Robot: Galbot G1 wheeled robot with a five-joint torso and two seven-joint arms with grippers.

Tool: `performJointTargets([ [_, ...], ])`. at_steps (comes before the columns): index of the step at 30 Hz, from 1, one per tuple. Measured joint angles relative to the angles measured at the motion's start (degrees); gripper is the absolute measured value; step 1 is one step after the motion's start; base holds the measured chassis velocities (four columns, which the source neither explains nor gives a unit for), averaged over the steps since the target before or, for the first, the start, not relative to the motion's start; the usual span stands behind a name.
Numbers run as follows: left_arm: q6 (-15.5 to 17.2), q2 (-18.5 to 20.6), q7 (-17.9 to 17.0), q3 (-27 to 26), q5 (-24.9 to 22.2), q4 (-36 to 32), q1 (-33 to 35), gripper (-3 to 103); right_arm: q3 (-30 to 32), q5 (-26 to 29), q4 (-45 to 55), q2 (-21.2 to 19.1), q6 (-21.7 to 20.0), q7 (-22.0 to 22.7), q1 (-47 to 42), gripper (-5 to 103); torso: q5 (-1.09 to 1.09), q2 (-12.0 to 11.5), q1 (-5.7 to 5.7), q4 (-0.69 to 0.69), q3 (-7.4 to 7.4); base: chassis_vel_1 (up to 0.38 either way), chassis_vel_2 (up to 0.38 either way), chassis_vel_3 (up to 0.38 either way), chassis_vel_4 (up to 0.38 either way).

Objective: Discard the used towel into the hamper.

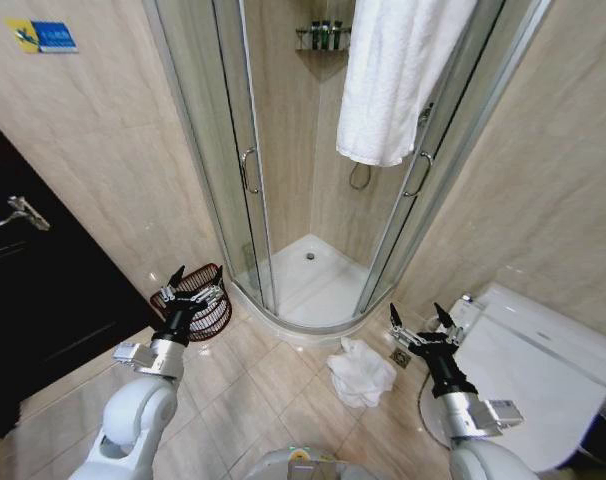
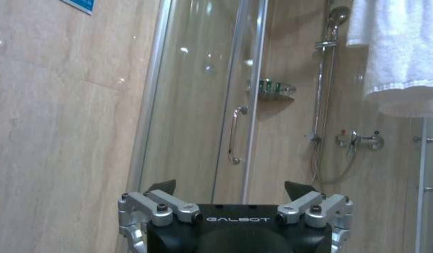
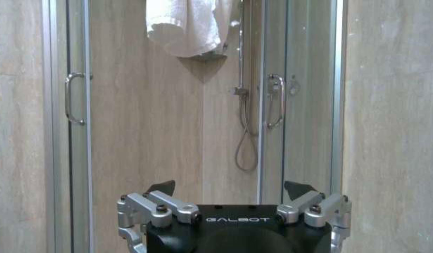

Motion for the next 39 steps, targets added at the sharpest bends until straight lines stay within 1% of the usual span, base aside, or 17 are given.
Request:
performJointTargets([
  [5,0.3,0.2,0.1,-0.1,-0.1,-0.2,0.1,100,0.0,0.0,0.0,0.0,0.0,0.0,0.1,100,-0.01,0.0,0.00,0.02,0.00,0.103,-0.080,-0.093,0.103],
  [13,0.6,0.2,0.4,0.0,0.1,-0.2,0.4,100,-0.2,0.7,-1.4,-0.2,1.7,0.1,0.8,100,0.00,0.0,-0.01,0.01,0.00,0.048,-0.057,-0.065,0.048],
  [17,0.6,0.1,0.4,0.1,0.1,-0.3,0.6,100,-0.3,1.1,-3.1,-0.9,1.8,0.0,2.7,100,0.00,0.0,0.01,0.01,0.00,0.000,0.000,0.000,0.000],
  [23,0.5,0.0,0.4,0.1,0.3,0.5,0.1,100,-0.7,1.3,-5.6,-2.7,0.2,0.4,6.6,100,0.00,0.0,0.01,0.01,0.00,0.000,0.000,0.000,0.000],
  [26,0.1,-0.5,1.0,0.1,1.6,1.0,-0.1,100,-0.7,2.1,-9.9,-4.7,-0.4,0.8,12.8,100,0.00,0.0,0.01,0.01,0.01,0.000,0.000,0.000,0.000],
  [27,0.1,-0.5,1.0,0.1,1.6,1.0,-0.1,100,-0.7,2.1,-9.9,-4.7,-0.4,0.8,12.8,100,0.00,0.0,0.01,0.01,0.01,0.000,0.000,0.000,0.000],
  [29,-0.2,-0.8,1.3,0.1,2.4,0.9,0.1,100,-0.6,2.5,-11.8,-5.7,-1.3,1.2,16.9,100,0.01,0.0,0.01,0.02,0.00,0.000,0.000,0.000,0.000],
  [31,-0.3,-0.8,1.4,0.0,2.5,0.8,0.1,100,-0.6,2.8,-12.2,-6.1,-2.0,1.3,18.1,100,0.01,0.0,0.01,0.02,0.01,0.000,0.000,0.000,0.000],
  [34,-0.3,-0.3,1.6,0.7,2.7,1.7,-1.4,100,-0.2,4.5,-11.9,-7.9,-5.1,2.5,22.4,100,0.01,0.0,0.01,0.02,0.01,0.000,0.000,0.000,0.000],
  [35,-0.3,-0.3,1.6,0.7,2.7,1.7,-1.4,100,-0.2,4.5,-11.9,-7.9,-5.1,2.5,22.4,100,0.01,0.0,0.01,0.02,0.01,0.000,0.000,0.000,0.000],
  [36,-0.3,0.0,1.8,1.1,2.7,2.2,-2.2,100,0.0,5.0,-11.7,-8.3,-5.5,2.9,23.3,100,0.00,0.0,0.01,-0.01,0.01,0.000,0.000,0.000,0.000],
  [39,-0.3,0.4,2.2,1.5,2.6,2.9,-2.9,100,-0.2,5.5,-12.1,-9.4,-6.1,3.7,25.7,100,0.00,0.0,0.01,-0.01,0.01,0.000,0.000,0.000,0.000],
])
